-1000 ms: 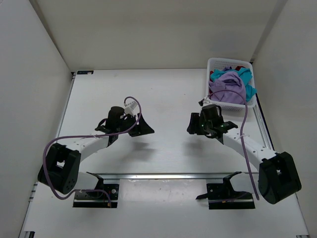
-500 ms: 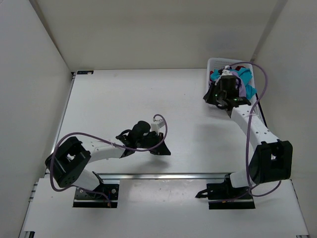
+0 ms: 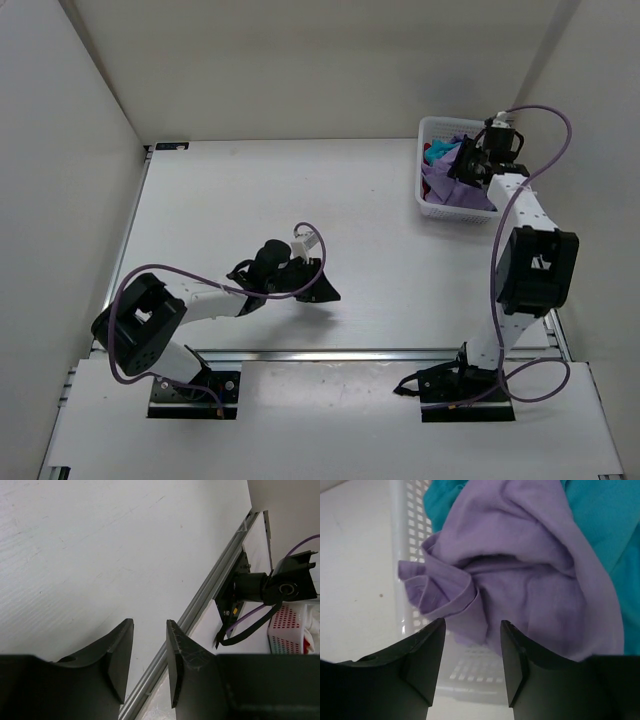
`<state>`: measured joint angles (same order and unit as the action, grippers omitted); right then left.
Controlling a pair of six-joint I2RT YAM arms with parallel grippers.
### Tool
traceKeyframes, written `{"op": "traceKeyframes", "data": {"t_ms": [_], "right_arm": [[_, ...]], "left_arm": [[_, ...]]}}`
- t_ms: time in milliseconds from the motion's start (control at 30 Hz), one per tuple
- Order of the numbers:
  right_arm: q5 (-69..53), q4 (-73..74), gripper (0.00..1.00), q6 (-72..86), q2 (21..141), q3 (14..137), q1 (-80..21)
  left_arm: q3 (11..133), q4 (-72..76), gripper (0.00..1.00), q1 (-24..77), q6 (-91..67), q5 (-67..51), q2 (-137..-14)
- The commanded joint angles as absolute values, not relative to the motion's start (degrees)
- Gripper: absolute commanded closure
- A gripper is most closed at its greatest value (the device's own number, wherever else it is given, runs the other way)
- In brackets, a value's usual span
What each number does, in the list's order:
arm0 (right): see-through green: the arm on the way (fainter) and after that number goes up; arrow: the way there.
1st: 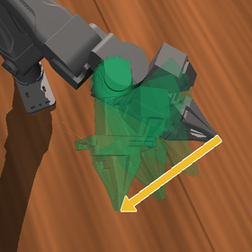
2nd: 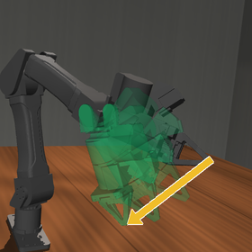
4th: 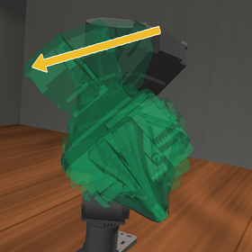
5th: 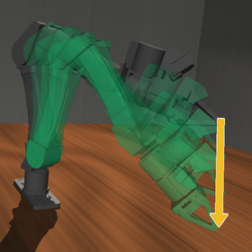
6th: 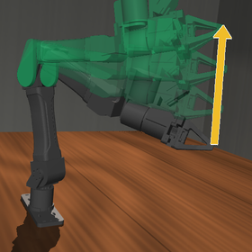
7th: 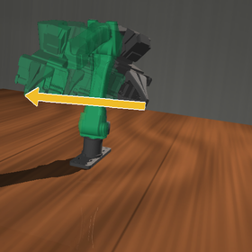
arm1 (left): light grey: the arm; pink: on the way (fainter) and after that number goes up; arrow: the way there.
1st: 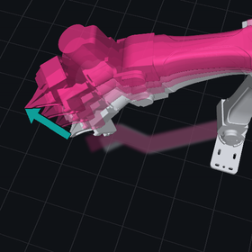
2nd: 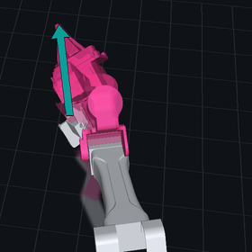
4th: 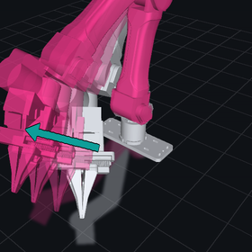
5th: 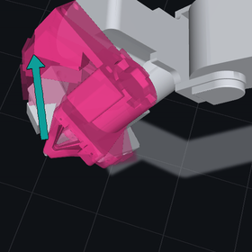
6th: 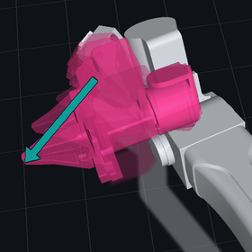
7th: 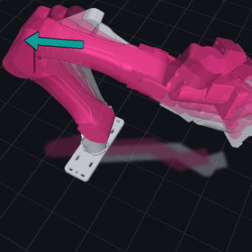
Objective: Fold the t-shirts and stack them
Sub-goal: Grab crumpled tshirt from bin with the right arm
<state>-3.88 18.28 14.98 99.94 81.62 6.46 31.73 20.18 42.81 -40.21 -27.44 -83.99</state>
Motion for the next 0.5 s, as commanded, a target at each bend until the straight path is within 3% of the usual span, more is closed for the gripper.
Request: {"op": "traceKeyframes", "data": {"t_ms": [0, 167, 267, 333, 400, 467], "right_arm": [[-6.4, 18.7, 0.54, 12.5, 104.7, 88.2, 7.7], [-10.8, 18.1, 0.56, 13.0, 109.3, 91.1, 8.0], [-13.3, 15.7, 0.64, 13.4, 109.9, 90.4, 7.8], [-14.4, 15.3, 0.84, 14.7, 109.5, 90.5, 8.4], [-16.2, 14.4, 0.99, 16.0, 108.5, 90.1, 8.2], [-14.6, 14.9, 1.0, 16.7, 104.9, 90.2, 7.9]], "left_arm": [[30.8, 23.4, 0.56, 41.9, -40.6, -28.4, -83.2], [30.6, 23.6, 0.56, 40.6, -41.4, -28.6, -83.4], [30.6, 23.5, 0.57, 40.3, -41.5, -28.7, -84.3], [30.8, 23.6, 0.56, 40.5, -41.8, -28.8, -84.5], [30.9, 23.5, 0.57, 40.2, -42.0, -28.6, -84.4], [31.4, 23.1, 0.57, 39.7, -42.5, -28.5, -84.1]]}}
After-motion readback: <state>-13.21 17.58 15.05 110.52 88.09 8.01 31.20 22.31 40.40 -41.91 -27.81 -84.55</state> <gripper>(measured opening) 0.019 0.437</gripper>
